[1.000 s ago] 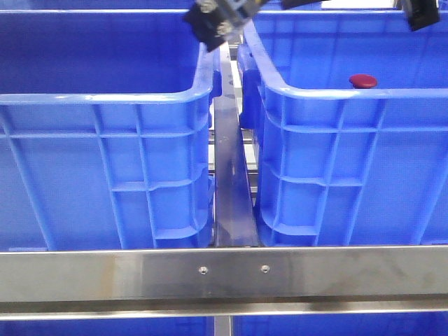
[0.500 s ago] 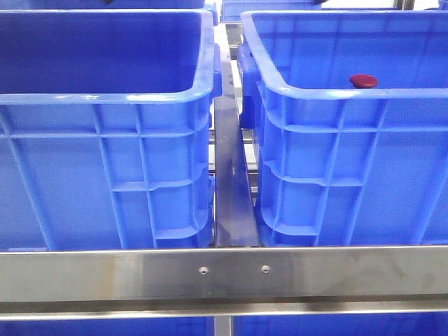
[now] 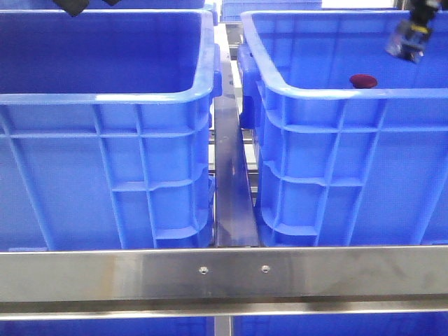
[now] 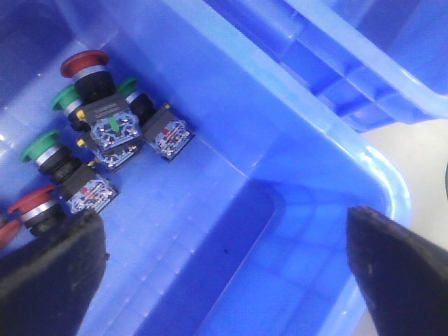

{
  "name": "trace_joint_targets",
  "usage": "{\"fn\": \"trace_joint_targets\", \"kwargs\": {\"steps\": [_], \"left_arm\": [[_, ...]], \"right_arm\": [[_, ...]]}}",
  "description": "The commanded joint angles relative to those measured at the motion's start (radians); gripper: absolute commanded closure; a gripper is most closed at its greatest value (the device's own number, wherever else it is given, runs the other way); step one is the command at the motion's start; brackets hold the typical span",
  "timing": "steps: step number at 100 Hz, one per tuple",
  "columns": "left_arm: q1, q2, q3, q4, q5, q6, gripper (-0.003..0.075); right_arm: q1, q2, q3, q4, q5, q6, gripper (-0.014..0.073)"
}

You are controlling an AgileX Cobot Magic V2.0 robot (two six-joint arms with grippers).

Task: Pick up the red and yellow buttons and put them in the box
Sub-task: 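Lower the yellow button beside the red one with the right gripper and release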

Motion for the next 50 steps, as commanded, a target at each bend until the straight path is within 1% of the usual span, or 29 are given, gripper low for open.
{"fn": "trace_joint_targets", "kwargs": {"steps": [1, 20, 50], "left_arm": [[0.002, -0.040, -0.034, -0.035, -0.024, -0.018, 0.0071], [0.002, -0.040, -0.034, -0.035, -0.021, -0.027, 0.0071], [0.002, -0.040, -0.034, -0.035, -0.018, -0.031, 0.0071]], "right_arm": [[-0.009, -0.005, -0.034, -0.006, -0.089, -0.028, 0.0420], [-0.009, 0.060, -0.034, -0.044, -0.190, -0.028, 0.0420], [-0.009, 0.157, -0.034, -0.047, -0.342, -0.028, 0.0420]]}}
